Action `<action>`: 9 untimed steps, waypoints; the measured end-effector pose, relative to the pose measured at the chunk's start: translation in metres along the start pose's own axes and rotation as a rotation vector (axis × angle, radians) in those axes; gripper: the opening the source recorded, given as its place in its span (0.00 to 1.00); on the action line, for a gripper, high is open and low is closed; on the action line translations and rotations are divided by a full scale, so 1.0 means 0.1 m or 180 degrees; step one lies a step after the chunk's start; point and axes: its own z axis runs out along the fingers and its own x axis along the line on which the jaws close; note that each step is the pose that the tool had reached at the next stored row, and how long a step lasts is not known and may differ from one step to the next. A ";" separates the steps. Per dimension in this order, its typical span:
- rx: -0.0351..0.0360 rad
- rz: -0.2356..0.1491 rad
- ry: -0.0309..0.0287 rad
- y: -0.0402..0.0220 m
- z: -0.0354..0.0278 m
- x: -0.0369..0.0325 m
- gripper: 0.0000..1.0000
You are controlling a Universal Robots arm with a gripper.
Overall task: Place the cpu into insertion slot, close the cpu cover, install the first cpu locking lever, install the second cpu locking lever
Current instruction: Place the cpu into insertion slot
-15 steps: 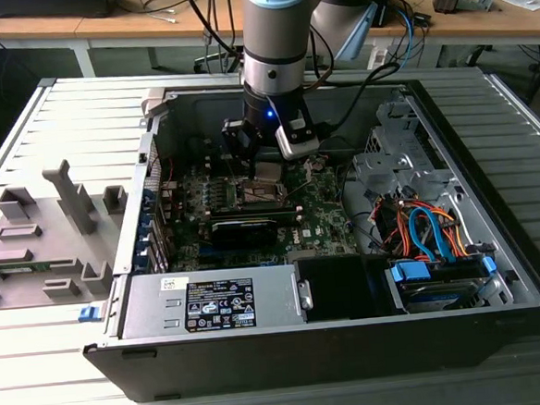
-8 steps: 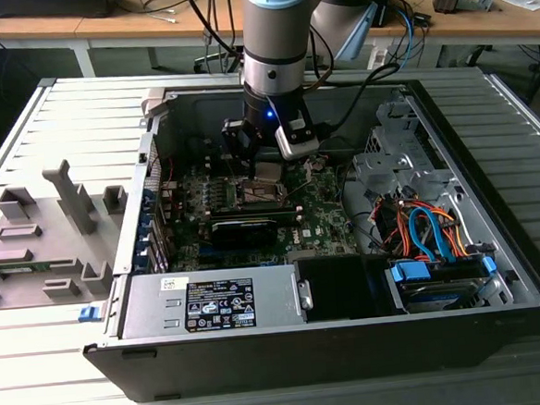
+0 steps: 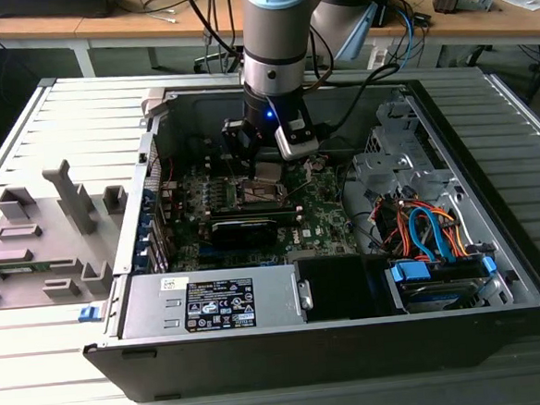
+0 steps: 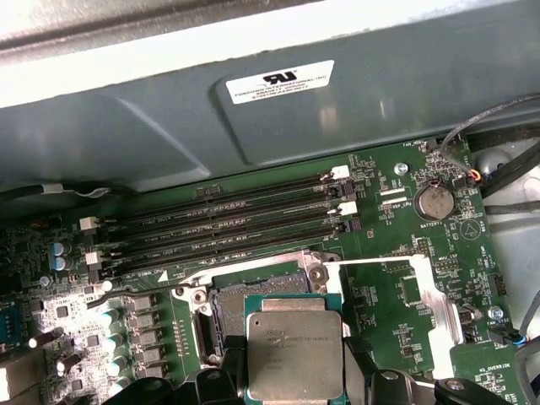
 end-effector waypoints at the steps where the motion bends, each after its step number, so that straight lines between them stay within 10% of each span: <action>1: 0.0000 0.0002 0.0000 0.000 0.000 0.000 0.55; 9: -0.0001 0.0020 -0.0001 0.000 0.003 0.000 0.55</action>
